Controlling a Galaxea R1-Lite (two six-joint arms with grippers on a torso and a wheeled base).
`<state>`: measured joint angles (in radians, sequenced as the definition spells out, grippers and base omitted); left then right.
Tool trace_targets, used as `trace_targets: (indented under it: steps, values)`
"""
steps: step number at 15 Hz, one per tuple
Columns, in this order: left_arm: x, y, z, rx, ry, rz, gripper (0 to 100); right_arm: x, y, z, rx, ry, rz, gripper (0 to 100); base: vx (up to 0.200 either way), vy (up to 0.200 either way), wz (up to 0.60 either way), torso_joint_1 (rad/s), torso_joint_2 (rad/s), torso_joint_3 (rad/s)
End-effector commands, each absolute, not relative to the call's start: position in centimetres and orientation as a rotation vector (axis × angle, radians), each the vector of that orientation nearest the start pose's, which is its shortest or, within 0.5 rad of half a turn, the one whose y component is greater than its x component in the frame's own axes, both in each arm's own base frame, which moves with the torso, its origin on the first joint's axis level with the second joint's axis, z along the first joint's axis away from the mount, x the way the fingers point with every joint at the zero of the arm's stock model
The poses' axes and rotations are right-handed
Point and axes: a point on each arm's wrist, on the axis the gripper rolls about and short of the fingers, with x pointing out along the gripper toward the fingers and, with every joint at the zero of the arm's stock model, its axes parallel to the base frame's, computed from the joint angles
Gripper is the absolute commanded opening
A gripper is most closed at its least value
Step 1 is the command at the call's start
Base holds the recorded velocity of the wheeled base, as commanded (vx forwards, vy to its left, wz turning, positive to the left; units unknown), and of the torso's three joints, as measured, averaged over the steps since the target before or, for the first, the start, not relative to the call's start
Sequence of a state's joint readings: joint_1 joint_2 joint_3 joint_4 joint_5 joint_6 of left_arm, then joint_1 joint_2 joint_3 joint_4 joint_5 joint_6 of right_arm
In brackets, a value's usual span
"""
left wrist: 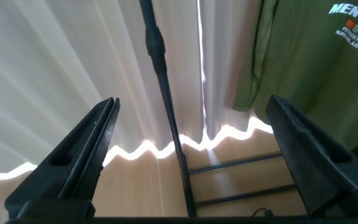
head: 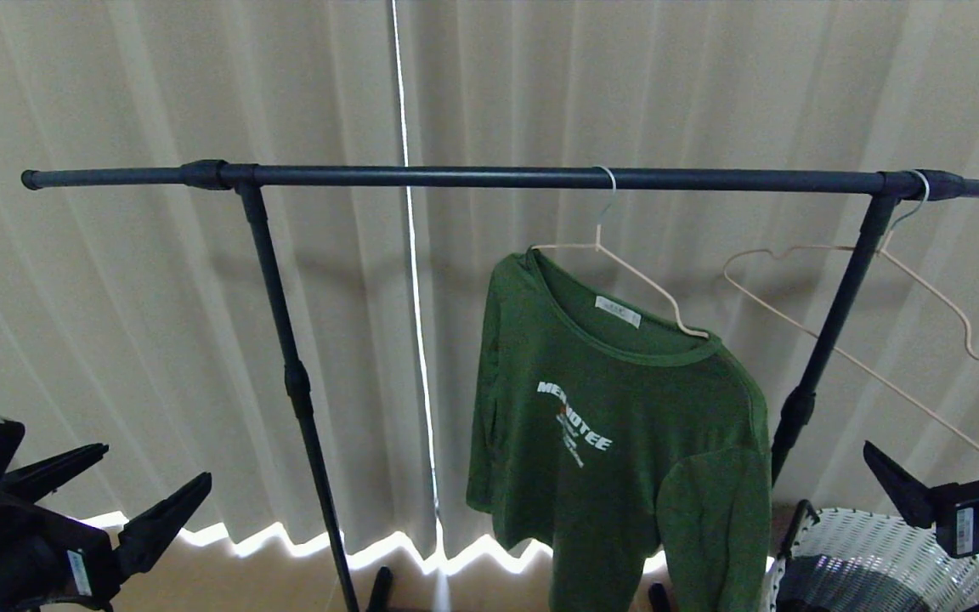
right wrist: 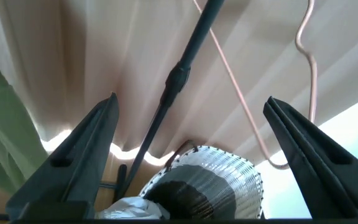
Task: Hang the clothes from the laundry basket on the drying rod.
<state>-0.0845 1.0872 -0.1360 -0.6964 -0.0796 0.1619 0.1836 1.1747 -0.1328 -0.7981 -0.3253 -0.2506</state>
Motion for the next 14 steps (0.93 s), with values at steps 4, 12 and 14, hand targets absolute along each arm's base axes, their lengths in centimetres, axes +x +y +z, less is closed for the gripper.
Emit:
trace_targets:
  steps: [4, 12, 14]
  values:
    - [12.2, -1.2, 13.8, 0.160, 0.258, -0.180, 100, 12.8, 1.6, 12.9, -0.320, 0.293, -0.105, 100, -0.200, 0.000, 0.00, 0.005, 0.00, 0.002]
    - [11.9, -1.2, 13.6, 0.163, 0.259, -0.184, 100, 12.3, 1.6, 12.1, -0.332, 0.327, -0.102, 100, -0.125, 0.000, 0.00, 0.000, 0.00, 0.000]
    - [11.8, -1.2, 13.5, 0.180, 0.261, -0.188, 100, 12.4, 1.6, 12.0, -0.332, 0.333, -0.101, 100, 0.000, 0.000, 0.00, 0.000, 0.00, 0.000]
